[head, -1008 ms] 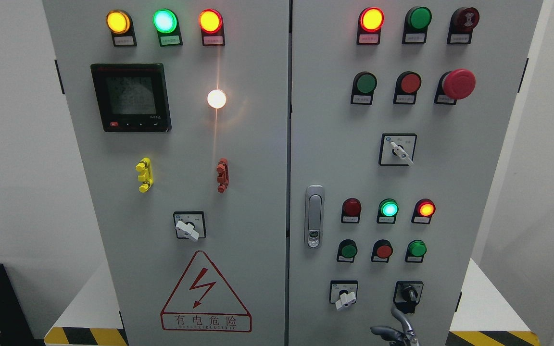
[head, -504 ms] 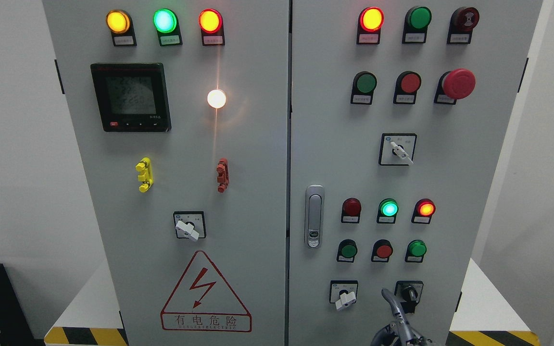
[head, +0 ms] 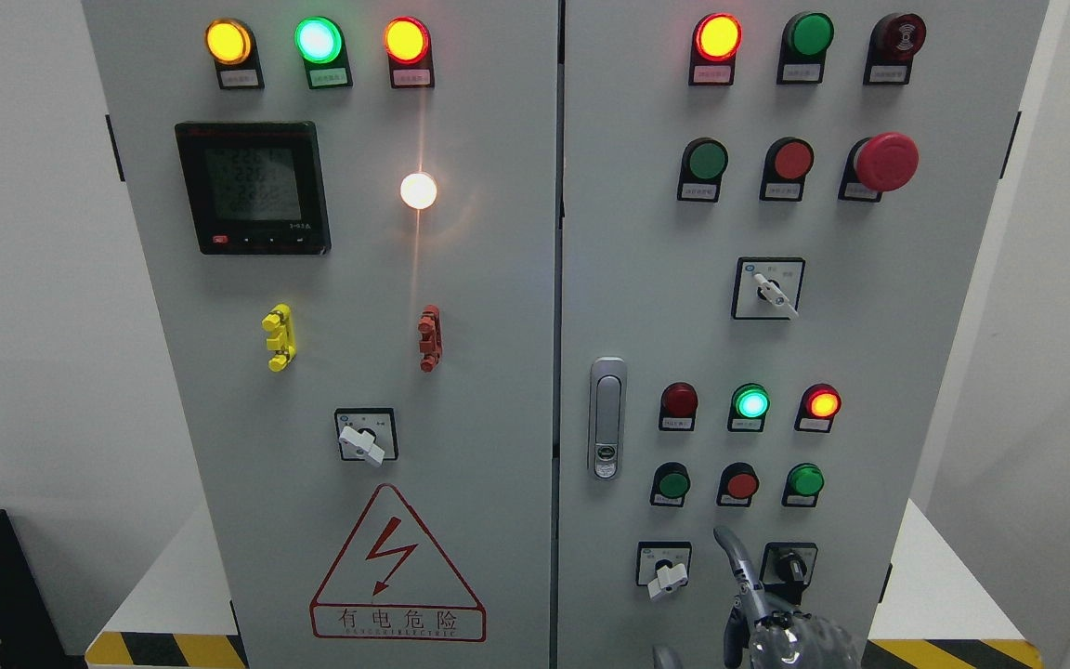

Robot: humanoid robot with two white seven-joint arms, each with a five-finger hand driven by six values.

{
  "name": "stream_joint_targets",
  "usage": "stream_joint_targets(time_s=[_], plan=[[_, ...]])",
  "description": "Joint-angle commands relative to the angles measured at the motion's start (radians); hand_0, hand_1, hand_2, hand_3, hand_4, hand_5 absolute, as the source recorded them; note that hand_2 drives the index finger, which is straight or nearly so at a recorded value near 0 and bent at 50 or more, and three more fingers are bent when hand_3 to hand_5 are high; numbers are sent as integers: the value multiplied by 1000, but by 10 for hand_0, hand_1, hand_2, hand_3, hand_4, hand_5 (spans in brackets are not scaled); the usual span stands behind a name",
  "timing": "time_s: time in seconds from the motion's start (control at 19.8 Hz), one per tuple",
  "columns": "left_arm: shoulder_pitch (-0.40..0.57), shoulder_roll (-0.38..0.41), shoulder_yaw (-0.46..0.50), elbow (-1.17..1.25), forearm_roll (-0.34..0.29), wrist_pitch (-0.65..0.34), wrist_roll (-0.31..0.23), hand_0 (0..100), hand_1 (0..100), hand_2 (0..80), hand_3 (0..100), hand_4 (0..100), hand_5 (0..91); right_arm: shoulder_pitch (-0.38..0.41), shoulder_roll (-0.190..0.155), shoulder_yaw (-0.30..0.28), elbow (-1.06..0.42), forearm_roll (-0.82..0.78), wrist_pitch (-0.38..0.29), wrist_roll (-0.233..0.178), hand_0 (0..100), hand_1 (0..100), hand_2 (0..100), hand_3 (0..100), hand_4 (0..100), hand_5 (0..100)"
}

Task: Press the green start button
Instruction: 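Raise the right hand toward the green push button on the lower row, then press the green push button with the right hand's extended finger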

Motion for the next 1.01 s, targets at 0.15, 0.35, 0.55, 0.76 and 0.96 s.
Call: stream_joint_targets(time_s=[0.15, 0.35, 0.55, 0.76, 0.96], plan=[[-23, 0, 0, -28, 0, 1, -1, 120, 556, 0, 0, 0, 0, -76, 3, -11, 134, 50, 4, -1, 373, 340, 0, 917, 860, 973], [-23, 0, 0, -28, 0, 1, -1, 120, 556, 0, 0, 0, 0, -104, 5, -11, 168, 51, 5, 3, 381, 341, 0, 921, 860, 975], [-23, 0, 0, -28, 0, 1, -1, 120, 556, 0, 0, 0, 0, -129, 5, -11, 197, 51, 7, 6, 385, 353, 0, 922, 860, 974], [-23, 1, 0, -28, 0, 1, -1, 120, 556, 0, 0, 0, 0, -159, 5, -11, 228, 51, 8, 9, 392, 357, 0, 924, 861, 974], [-23, 0, 0, -28, 0, 1, -1, 120, 556, 0, 0, 0, 0, -182, 5, -9, 252, 51, 8, 9, 401, 358, 0, 928, 860, 974]])
